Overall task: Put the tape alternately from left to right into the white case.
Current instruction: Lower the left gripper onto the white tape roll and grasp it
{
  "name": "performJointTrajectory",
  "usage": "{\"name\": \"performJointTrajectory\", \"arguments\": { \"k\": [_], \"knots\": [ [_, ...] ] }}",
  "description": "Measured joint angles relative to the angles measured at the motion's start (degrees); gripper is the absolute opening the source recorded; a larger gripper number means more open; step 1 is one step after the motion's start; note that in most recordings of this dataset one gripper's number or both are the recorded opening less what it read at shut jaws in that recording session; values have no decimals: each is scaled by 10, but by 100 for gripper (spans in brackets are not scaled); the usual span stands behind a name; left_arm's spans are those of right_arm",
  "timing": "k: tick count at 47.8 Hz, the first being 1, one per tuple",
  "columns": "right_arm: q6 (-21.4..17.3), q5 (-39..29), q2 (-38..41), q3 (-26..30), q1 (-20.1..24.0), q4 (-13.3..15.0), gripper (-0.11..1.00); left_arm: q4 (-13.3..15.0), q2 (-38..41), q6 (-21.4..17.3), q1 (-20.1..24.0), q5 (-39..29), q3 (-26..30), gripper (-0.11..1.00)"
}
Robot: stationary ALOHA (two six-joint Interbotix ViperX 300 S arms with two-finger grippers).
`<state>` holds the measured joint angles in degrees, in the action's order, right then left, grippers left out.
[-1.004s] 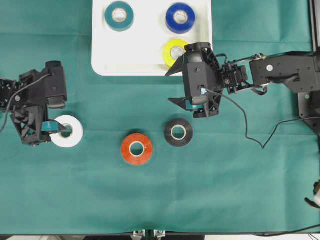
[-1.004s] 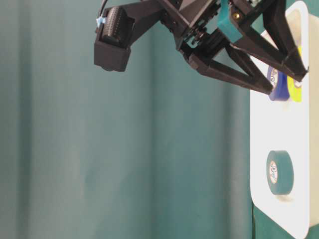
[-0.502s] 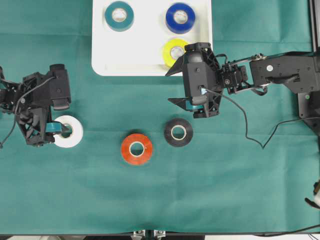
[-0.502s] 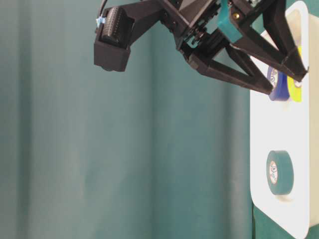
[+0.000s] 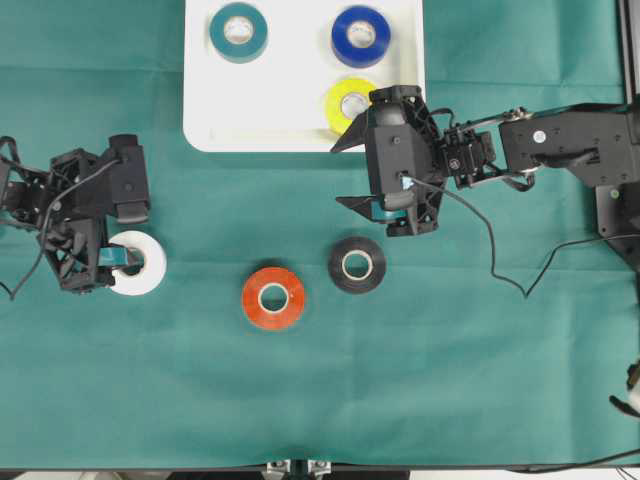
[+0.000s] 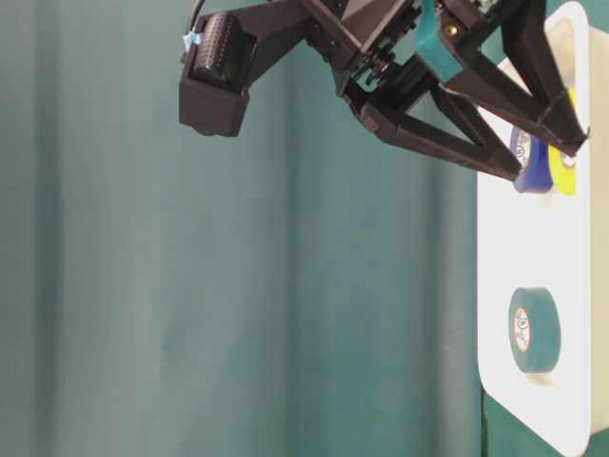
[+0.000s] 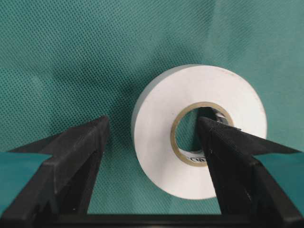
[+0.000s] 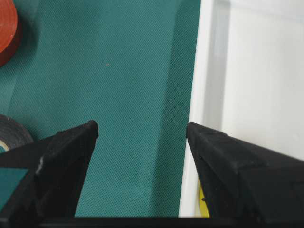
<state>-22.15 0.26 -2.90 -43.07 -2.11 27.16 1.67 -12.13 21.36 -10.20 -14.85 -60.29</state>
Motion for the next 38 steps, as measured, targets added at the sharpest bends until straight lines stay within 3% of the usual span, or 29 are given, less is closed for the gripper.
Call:
{"name": "performJointTrajectory", "arguments": {
  "k": [13, 20, 23, 33, 38],
  "knots": [
    [0, 1, 0, 0, 1, 1, 83, 0, 13, 1, 0, 4, 0, 92],
    [0, 1, -1, 0, 1, 0, 83, 0, 17, 0, 0, 4, -3, 84],
    [1, 1, 0, -1, 0, 1, 83, -1, 19, -3, 0, 5, -3, 74],
    [0, 4, -1, -1, 1, 1, 83, -1, 27, -2, 2, 5, -4, 17],
    [0, 6, -1, -2, 0, 0, 83, -2, 26, -2, 4, 4, -3, 1]
  ]
}}
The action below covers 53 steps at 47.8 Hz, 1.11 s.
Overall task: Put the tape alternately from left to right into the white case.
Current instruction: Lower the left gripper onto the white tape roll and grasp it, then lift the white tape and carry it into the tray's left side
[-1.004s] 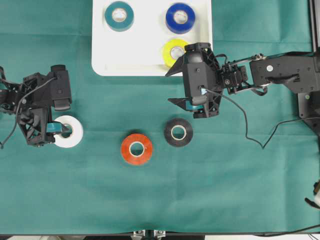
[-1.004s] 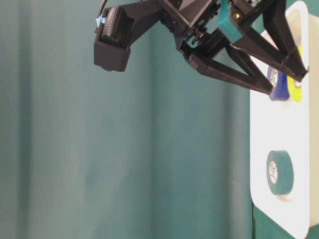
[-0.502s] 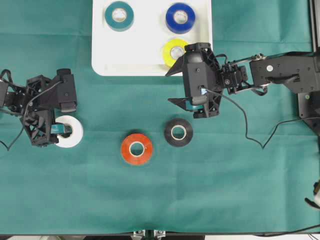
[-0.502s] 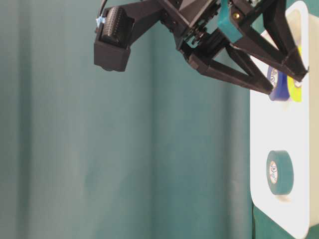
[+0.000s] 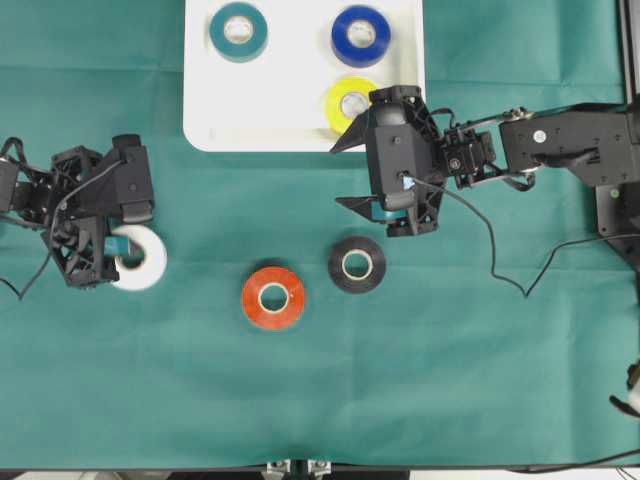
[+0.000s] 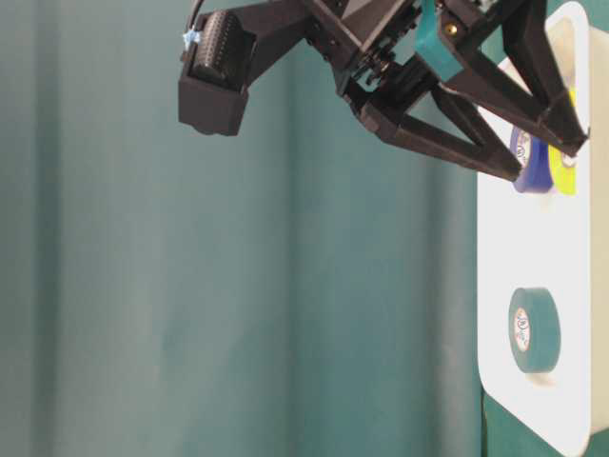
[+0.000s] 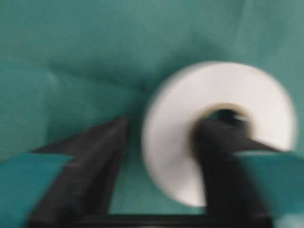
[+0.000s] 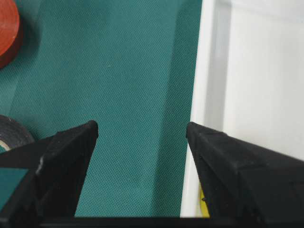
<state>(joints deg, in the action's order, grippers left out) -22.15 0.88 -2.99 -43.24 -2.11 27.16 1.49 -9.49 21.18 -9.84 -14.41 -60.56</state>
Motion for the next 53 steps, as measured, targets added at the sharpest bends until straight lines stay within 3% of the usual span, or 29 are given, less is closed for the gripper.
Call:
{"name": "performJointTrajectory", "arguments": {
  "k": [3, 27, 41, 53],
  "knots": [
    [0, 1, 1, 0, 1, 0, 83, 0, -1, 0, 0, 0, 2, -3],
    [0, 2, 1, 0, 5, 1, 82, 0, -5, 0, -2, -10, 12, -3],
    [0, 2, 1, 0, 6, 0, 82, 0, -70, -5, -4, -62, 56, -3],
    [0, 1, 1, 0, 6, 1, 82, 0, -114, -5, -4, -66, 68, -3]
  ]
}}
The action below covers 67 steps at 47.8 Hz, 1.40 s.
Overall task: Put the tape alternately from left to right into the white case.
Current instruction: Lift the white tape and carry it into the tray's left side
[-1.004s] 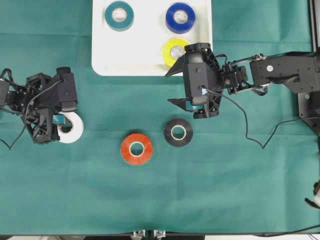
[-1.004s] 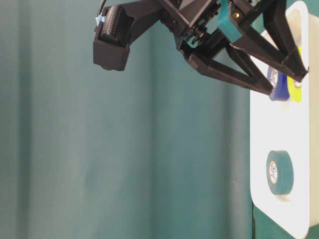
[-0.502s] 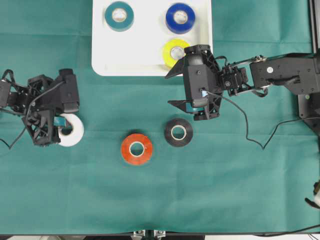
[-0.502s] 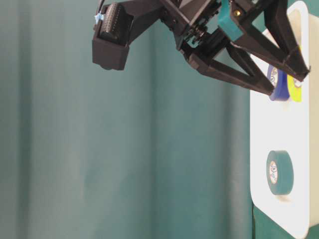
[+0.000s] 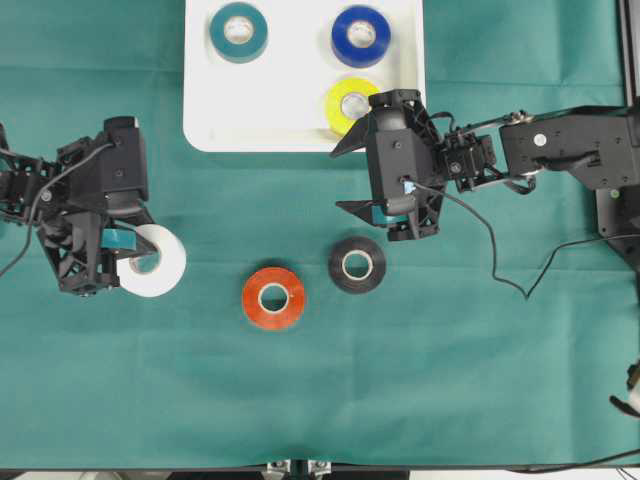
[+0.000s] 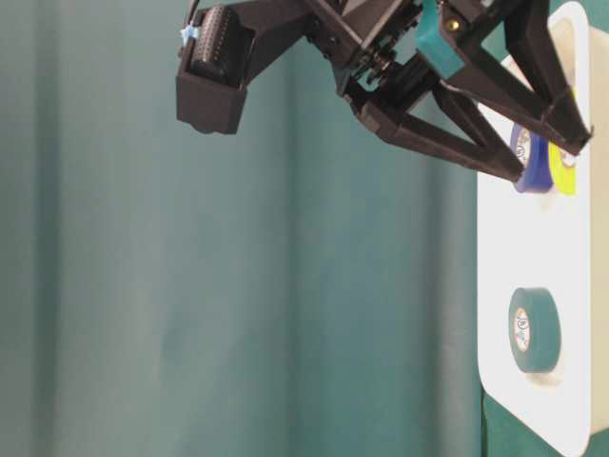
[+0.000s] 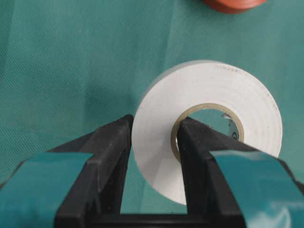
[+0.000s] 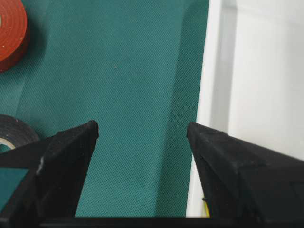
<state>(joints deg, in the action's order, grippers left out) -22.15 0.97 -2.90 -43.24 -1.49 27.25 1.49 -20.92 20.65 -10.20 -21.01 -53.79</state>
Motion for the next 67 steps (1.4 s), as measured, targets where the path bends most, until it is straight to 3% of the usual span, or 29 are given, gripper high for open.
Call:
{"name": "performJointTrajectory", "arguments": {
  "k": [14, 25, 46, 67],
  "knots": [
    [1, 1, 0, 0, 0, -1, 82, 0, -2, 0, 8, 0, 0, -3],
    [0, 1, 0, 0, 0, -1, 82, -1, -2, -10, 54, 13, 5, -3],
    [0, 1, 0, 0, 0, -1, 82, -2, 25, -140, 180, 75, 25, -3],
    [0, 1, 0, -1, 0, -1, 82, -2, 125, -205, 258, 77, 89, -3]
  ]
}}
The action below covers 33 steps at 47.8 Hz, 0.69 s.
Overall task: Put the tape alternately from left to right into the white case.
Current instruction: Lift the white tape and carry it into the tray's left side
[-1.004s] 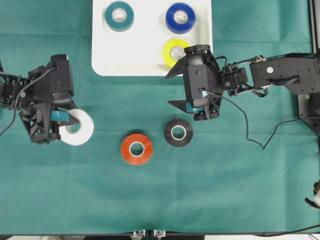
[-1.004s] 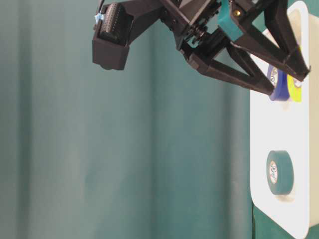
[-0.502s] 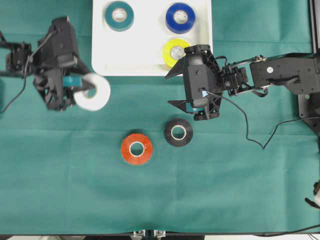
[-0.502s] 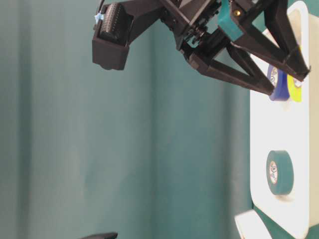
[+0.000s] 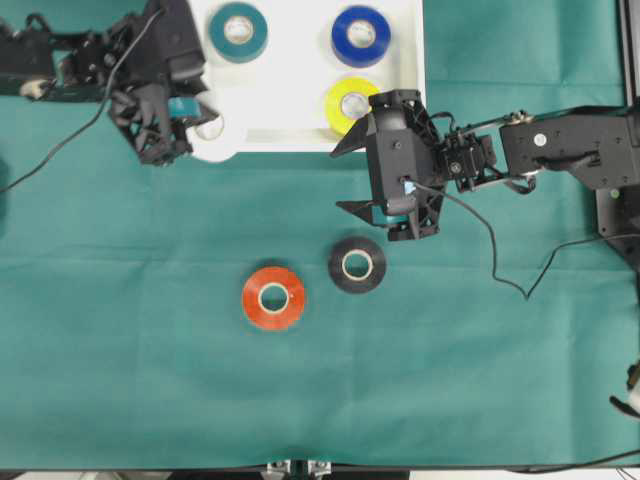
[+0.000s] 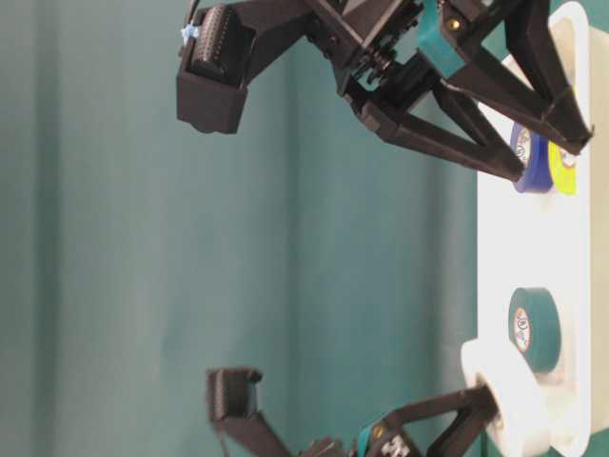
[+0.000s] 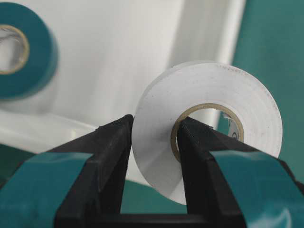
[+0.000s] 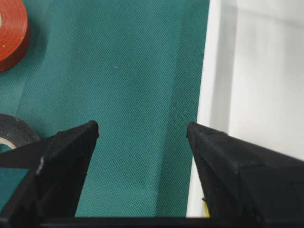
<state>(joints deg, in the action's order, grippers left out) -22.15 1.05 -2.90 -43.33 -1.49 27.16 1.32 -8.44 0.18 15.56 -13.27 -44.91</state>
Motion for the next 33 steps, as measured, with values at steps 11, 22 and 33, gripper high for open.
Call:
{"name": "performJointTrajectory", "arguments": {
  "k": [11, 22, 33],
  "knots": [
    [0, 0, 0, -1, 0, 0, 82, 0, 49, -33, 33, 1, 31, -3],
    [0, 0, 0, -1, 1, 0, 82, 0, 91, -62, 58, 1, 65, -3],
    [0, 3, 0, -4, 1, 0, 82, 0, 127, -73, 64, 1, 89, -3]
  ]
}}
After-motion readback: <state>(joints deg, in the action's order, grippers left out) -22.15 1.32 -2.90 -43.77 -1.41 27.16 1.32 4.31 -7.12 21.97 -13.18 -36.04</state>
